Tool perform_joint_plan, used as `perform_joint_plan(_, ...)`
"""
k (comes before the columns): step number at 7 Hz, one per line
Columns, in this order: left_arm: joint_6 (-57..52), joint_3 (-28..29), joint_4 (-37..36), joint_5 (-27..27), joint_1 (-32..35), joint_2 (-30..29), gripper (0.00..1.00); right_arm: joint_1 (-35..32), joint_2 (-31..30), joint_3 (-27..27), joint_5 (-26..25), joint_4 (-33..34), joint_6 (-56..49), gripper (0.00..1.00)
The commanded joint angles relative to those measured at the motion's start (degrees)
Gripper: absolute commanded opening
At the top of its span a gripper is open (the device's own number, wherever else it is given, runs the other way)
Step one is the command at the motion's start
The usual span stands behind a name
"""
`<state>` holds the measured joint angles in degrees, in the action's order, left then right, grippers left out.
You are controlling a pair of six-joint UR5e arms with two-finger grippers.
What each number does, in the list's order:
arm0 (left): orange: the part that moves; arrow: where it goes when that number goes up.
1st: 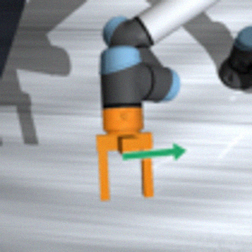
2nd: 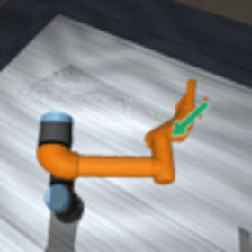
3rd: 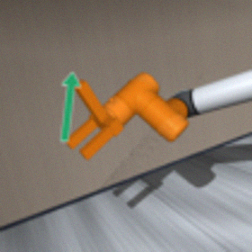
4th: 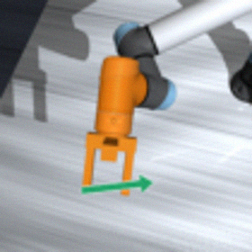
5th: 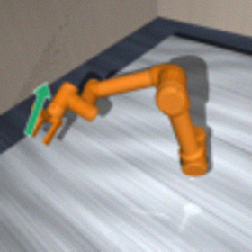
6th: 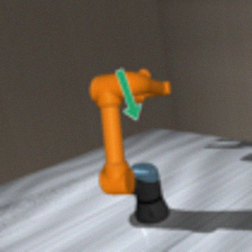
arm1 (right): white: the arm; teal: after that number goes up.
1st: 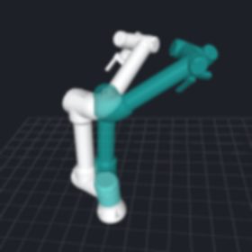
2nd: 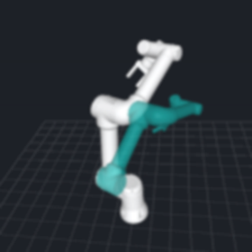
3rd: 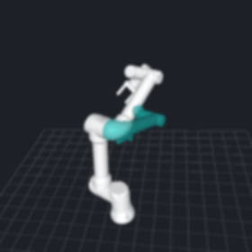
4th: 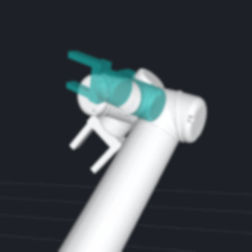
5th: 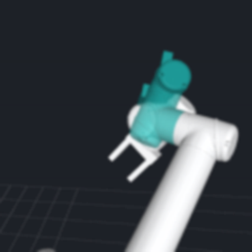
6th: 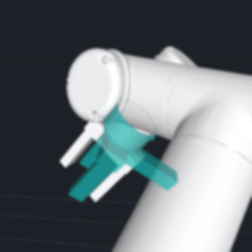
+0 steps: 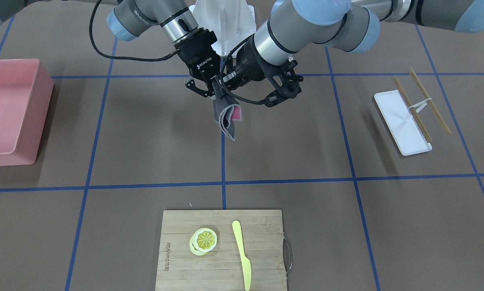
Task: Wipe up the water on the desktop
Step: 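Grasp the grey cloth with the right gripper from the left gripper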
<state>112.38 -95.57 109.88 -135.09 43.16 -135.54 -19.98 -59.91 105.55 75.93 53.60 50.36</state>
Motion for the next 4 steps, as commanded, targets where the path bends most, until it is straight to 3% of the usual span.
perform_joint_plan(1, -0.4, 0.0, 2.7, 0.0, 0.1, 1.1, 0.44, -0.1, -0.6, 1.1, 0.1, -0.1, 0.4, 0.0)
perform_joint_plan(2, -1.4, -0.2, 2.7, 0.1, 1.0, 1.2, 0.97, -0.3, -1.3, 3.0, 0.1, 0.3, 0.8, 0.0)
perform_joint_plan(4, -3.9, -0.2, 2.7, 0.0, 7.3, 3.0, 0.98, -0.5, -8.0, 4.3, 1.1, 2.5, 8.7, 0.0)
